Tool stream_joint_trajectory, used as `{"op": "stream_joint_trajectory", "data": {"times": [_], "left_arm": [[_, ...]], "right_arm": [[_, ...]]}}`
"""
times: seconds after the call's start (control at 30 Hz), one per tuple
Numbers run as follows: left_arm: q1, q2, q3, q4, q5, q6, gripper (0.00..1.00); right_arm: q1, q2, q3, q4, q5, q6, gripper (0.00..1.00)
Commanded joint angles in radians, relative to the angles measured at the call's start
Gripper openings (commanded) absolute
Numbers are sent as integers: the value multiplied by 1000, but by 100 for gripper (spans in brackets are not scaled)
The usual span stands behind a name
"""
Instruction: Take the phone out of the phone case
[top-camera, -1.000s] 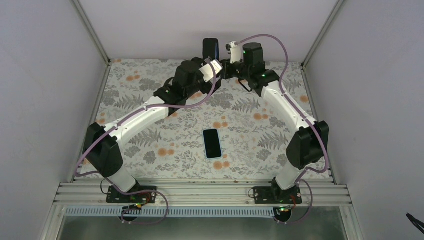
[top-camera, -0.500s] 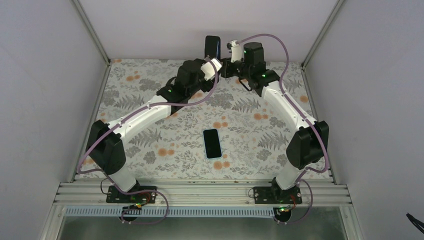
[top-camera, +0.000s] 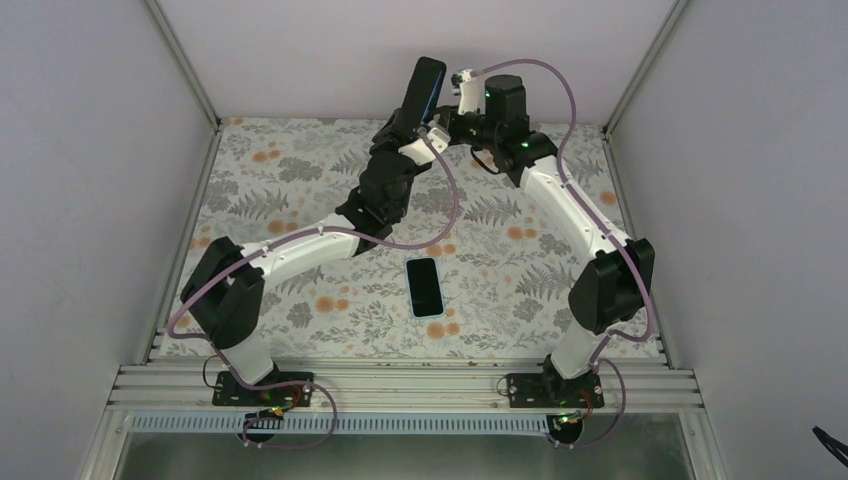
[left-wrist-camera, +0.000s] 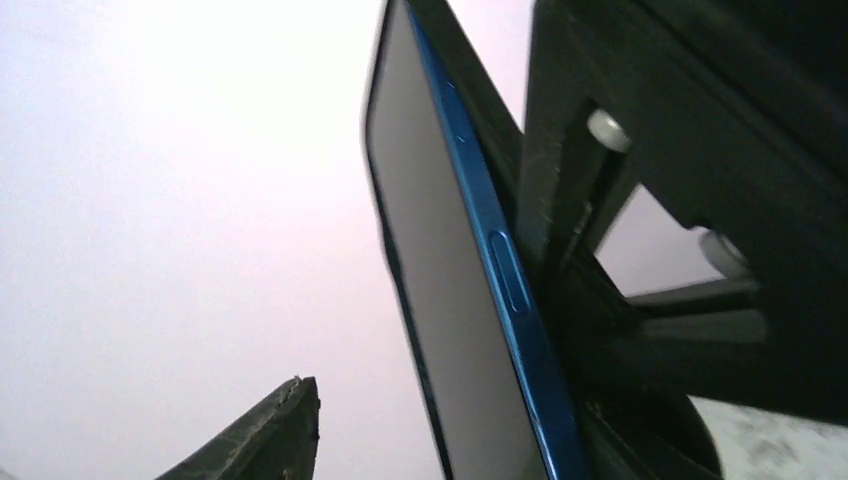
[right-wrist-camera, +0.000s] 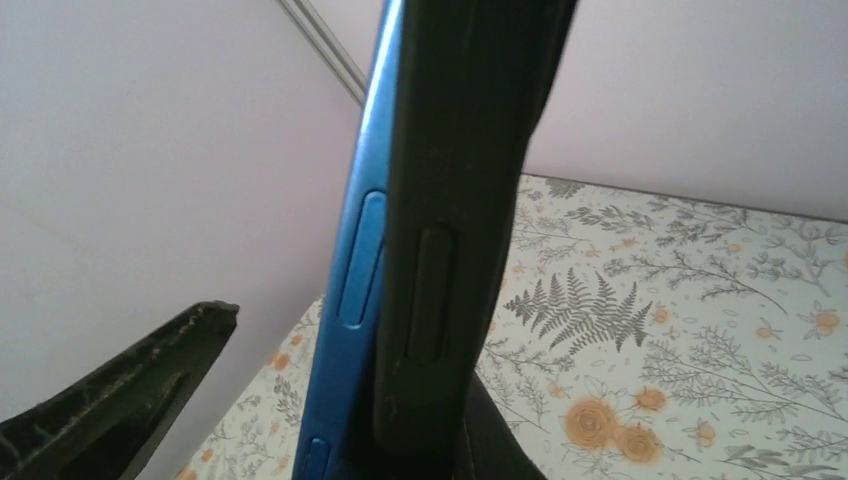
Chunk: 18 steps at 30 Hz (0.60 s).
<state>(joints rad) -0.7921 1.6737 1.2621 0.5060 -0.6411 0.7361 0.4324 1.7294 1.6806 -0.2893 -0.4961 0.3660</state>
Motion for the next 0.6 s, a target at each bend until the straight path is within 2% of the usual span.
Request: {"op": "stream_joint_trajectory", "data": {"times": [0.0,0.13,0.23,0.3,0.43,0.57], "left_arm": [[55,41,-45,502,-213,292,57],[57,71,-57,633,-196,373,53],[58,83,-37,579,-191,346,48],[56,88,-30,552,-187,329,42],[52,84,-22,476,-156,276,24],[51,87,6,407,-135,231,11]], "right_arm": [[48,-53,-21,-90,-218,31,3],[49,-50,-46,-90,-301,27,3],[54,-56,-52,-93,-314,13,3],[55,-59,-60,-94,-329,4,3],[56,-59,-71,-90,-320,-6,3],[54,-50,-58,-123,-299,-35,3]]}}
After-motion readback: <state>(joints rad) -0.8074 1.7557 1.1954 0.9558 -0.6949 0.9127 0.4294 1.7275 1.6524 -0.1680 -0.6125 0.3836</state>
